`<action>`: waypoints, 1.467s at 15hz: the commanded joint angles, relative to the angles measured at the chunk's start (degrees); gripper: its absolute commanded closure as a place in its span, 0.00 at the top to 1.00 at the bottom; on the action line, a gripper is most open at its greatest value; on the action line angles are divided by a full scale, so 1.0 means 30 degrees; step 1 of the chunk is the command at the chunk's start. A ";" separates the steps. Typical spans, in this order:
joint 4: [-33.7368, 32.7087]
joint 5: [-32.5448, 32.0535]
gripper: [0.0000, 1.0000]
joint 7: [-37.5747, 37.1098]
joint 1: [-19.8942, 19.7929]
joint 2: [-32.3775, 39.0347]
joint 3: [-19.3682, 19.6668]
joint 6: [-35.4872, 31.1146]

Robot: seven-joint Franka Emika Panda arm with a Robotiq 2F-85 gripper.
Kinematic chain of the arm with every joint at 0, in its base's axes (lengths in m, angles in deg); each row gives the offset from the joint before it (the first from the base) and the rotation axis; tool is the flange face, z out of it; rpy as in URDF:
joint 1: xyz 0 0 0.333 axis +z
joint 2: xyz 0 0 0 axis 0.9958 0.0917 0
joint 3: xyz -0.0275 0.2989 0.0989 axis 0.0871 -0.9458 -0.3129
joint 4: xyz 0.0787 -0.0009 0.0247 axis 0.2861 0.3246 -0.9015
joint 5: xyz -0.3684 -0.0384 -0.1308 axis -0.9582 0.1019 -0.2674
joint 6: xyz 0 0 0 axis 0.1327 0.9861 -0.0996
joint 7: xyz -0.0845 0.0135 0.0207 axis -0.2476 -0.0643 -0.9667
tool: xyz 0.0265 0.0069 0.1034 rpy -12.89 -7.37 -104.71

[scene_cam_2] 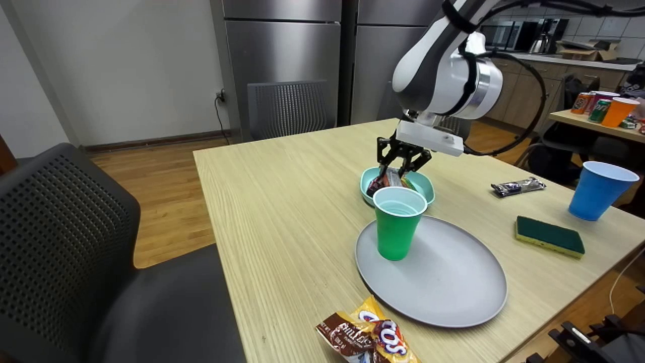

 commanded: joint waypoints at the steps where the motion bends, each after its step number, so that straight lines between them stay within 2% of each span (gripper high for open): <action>1: -0.0799 -0.0134 0.18 -0.1083 0.0750 0.0396 0.0600 0.0175; 2: -0.0873 -0.0155 0.18 -0.1196 0.0870 0.0455 0.0693 0.0169; 3: -0.0896 -0.0180 0.31 -0.1301 0.0973 0.0453 0.0797 0.0252; 4: -0.0889 -0.0176 0.68 -0.1298 0.0986 0.0415 0.0792 0.0320; 6: -0.0589 -0.0078 0.75 -0.0882 0.0636 0.0059 0.0383 0.0372; 9: 0.0628 0.0109 0.98 0.0339 -0.0364 -0.1049 -0.0576 0.0142; 16: 0.3256 0.0419 1.00 0.3193 -0.2728 -0.4075 -0.2350 0.0782; 22: 0.4765 0.0863 1.00 0.5539 -0.4298 -0.5906 -0.2867 0.1229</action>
